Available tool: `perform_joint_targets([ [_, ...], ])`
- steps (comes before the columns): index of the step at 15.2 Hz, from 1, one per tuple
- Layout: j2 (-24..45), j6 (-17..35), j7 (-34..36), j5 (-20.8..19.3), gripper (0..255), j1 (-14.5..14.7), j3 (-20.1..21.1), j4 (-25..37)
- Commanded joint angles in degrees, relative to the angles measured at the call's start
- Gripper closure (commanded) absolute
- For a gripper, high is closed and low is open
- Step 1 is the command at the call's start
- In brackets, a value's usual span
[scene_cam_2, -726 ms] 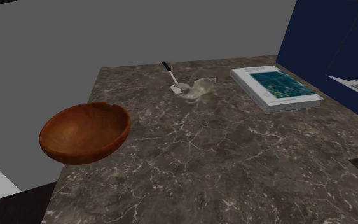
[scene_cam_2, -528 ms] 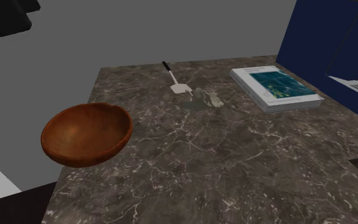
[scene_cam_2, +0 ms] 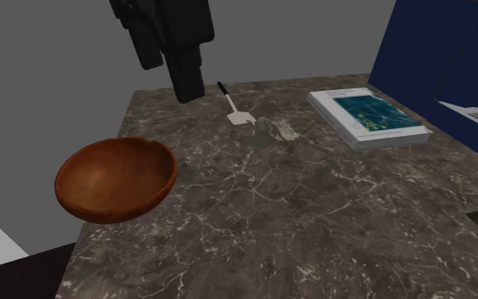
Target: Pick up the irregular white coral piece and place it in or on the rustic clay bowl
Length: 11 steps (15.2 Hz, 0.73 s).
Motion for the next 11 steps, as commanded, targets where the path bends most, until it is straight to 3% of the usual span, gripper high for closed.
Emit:
perform_joint_targets([
  [1,3.88,2.15,-0.42,0.17,0,0.44,0.47,1.2],
  [11,23.96,10.23,-0.51,0.01,0,2.95,4.02,10.39],
])
